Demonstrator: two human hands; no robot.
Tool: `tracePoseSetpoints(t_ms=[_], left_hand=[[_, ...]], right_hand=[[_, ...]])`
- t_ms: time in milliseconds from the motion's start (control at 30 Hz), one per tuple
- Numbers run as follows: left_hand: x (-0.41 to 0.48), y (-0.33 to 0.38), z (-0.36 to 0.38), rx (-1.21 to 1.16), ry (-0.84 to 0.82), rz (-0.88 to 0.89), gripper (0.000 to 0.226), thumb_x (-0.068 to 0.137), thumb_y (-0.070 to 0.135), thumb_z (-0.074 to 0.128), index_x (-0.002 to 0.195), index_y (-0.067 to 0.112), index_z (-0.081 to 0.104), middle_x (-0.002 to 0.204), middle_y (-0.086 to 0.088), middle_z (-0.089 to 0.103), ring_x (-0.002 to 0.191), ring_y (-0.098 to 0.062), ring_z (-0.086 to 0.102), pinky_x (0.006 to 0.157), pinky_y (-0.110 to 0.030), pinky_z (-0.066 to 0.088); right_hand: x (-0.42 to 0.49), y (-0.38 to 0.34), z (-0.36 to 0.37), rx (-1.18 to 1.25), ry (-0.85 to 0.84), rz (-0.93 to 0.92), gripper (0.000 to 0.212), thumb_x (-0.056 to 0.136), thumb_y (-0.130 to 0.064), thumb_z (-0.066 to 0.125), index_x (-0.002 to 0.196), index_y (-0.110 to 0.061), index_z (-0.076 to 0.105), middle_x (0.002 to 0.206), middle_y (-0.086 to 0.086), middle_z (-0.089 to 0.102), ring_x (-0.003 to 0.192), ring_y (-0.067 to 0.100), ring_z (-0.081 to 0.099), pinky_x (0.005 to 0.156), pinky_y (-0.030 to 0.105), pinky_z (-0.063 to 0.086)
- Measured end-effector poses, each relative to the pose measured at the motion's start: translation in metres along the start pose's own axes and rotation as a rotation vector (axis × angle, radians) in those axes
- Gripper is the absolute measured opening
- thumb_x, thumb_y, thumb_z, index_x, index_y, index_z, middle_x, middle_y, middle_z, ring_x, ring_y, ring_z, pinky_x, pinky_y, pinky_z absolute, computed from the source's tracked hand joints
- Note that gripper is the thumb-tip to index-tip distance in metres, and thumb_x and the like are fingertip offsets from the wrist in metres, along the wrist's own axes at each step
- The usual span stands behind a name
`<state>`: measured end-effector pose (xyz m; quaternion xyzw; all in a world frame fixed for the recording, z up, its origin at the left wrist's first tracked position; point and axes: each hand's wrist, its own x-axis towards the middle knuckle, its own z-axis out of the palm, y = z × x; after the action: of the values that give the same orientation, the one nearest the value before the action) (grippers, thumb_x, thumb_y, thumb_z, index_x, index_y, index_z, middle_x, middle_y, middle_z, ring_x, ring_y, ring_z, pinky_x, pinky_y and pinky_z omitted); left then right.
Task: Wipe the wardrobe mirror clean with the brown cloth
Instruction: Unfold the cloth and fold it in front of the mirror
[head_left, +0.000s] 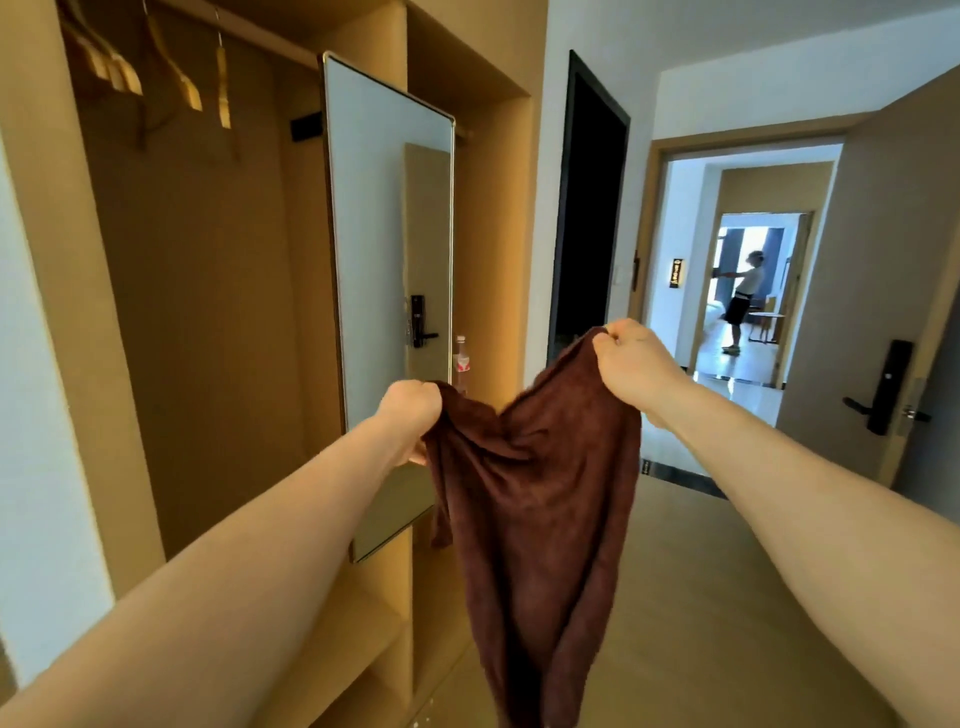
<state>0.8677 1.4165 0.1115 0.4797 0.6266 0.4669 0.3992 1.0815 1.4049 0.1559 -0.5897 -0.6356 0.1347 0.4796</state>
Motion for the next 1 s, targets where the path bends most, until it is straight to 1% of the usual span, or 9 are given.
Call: tracePoseSetpoints(t_ms=[100, 167, 300, 400, 500, 600, 700, 800, 1000], left_hand=[[0.018, 0.014, 0.015, -0.048, 0.110, -0.011, 0.025, 0.094, 0.011, 0.041, 0.110, -0.002, 0.055, 0.086, -0.013, 0.056, 0.077, -0.028, 0.056, 0.071, -0.033, 0.048], [0.030, 0.025, 0.024, -0.034, 0.163, 0.011, 0.012, 0.091, 0.007, 0.047, 0.096, 0.001, 0.056, 0.086, -0.014, 0.055, 0.073, -0.027, 0.053, 0.071, -0.034, 0.045], [0.049, 0.044, 0.024, -0.099, 0.146, 0.078, 0.016, 0.093, 0.005, 0.050, 0.080, 0.012, 0.057, 0.101, -0.015, 0.057, 0.082, -0.026, 0.059, 0.084, -0.035, 0.048], [0.054, 0.051, 0.028, -0.107, -0.001, 0.164, 0.007, 0.089, 0.015, 0.063, 0.095, 0.015, 0.068, 0.105, -0.007, 0.068, 0.096, -0.020, 0.064, 0.079, -0.030, 0.052], [0.062, 0.060, 0.032, 0.125, -0.186, 0.239, 0.040, 0.070, 0.041, 0.078, 0.103, 0.021, 0.069, 0.105, 0.000, 0.070, 0.094, -0.011, 0.067, 0.067, -0.017, 0.049], [0.079, 0.063, 0.037, 0.554, -0.195, 0.272, 0.060, 0.062, 0.059, 0.076, 0.112, 0.027, 0.065, 0.109, 0.008, 0.063, 0.099, -0.010, 0.061, 0.080, -0.019, 0.047], [0.098, 0.057, 0.034, 1.059, -0.216, 0.249, 0.072, 0.065, 0.067, 0.071, 0.124, 0.031, 0.055, 0.121, 0.005, 0.051, 0.109, -0.017, 0.050, 0.098, -0.035, 0.043], [0.120, 0.046, 0.026, 1.258, -0.200, 0.191, 0.070, 0.066, 0.061, 0.073, 0.124, 0.025, 0.055, 0.116, 0.005, 0.055, 0.104, -0.018, 0.055, 0.095, -0.036, 0.048], [0.186, 0.045, 0.004, 0.810, -0.127, 0.118, 0.029, 0.078, 0.039, 0.074, 0.097, 0.018, 0.073, 0.098, 0.002, 0.073, 0.092, -0.016, 0.067, 0.086, -0.032, 0.051]], right_hand=[[0.028, 0.023, -0.015, 0.008, -0.024, 0.026, 0.018, 0.098, -0.016, 0.040, 0.096, -0.009, 0.056, 0.086, 0.005, 0.054, 0.087, 0.024, 0.054, 0.070, 0.027, 0.044], [0.047, 0.043, -0.030, 0.039, -0.005, 0.049, 0.022, 0.097, -0.012, 0.043, 0.115, -0.009, 0.055, 0.098, 0.002, 0.049, 0.089, 0.020, 0.052, 0.068, 0.022, 0.040], [0.073, 0.071, -0.050, 0.254, -0.073, 0.175, 0.038, 0.095, -0.002, 0.039, 0.126, -0.017, 0.054, 0.107, 0.007, 0.054, 0.072, 0.014, 0.053, 0.047, 0.019, 0.043], [0.091, 0.083, -0.052, 0.359, -0.214, 0.233, 0.033, 0.092, -0.010, 0.051, 0.123, -0.016, 0.061, 0.105, 0.010, 0.065, 0.085, 0.019, 0.062, 0.071, 0.031, 0.055], [0.104, 0.088, -0.044, 0.185, -0.441, 0.148, 0.046, 0.079, -0.023, 0.069, 0.123, -0.011, 0.060, 0.119, 0.011, 0.062, 0.102, 0.019, 0.061, 0.092, 0.032, 0.048], [0.120, 0.090, -0.029, -0.021, -0.583, 0.072, 0.047, 0.071, -0.041, 0.076, 0.115, -0.029, 0.063, 0.119, -0.005, 0.054, 0.110, 0.012, 0.050, 0.097, 0.027, 0.039], [0.138, 0.095, -0.011, -0.223, -0.670, 0.001, 0.055, 0.069, -0.033, 0.075, 0.122, -0.031, 0.058, 0.120, -0.006, 0.053, 0.110, 0.014, 0.051, 0.098, 0.030, 0.043], [0.156, 0.099, 0.010, -0.504, -0.743, -0.096, 0.056, 0.072, -0.020, 0.068, 0.126, -0.023, 0.055, 0.114, -0.004, 0.057, 0.100, 0.014, 0.058, 0.088, 0.030, 0.052], [0.217, 0.115, 0.056, -0.553, -0.487, -0.196, 0.020, 0.085, -0.016, 0.062, 0.102, -0.008, 0.069, 0.103, 0.009, 0.063, 0.095, 0.025, 0.060, 0.086, 0.039, 0.052]])
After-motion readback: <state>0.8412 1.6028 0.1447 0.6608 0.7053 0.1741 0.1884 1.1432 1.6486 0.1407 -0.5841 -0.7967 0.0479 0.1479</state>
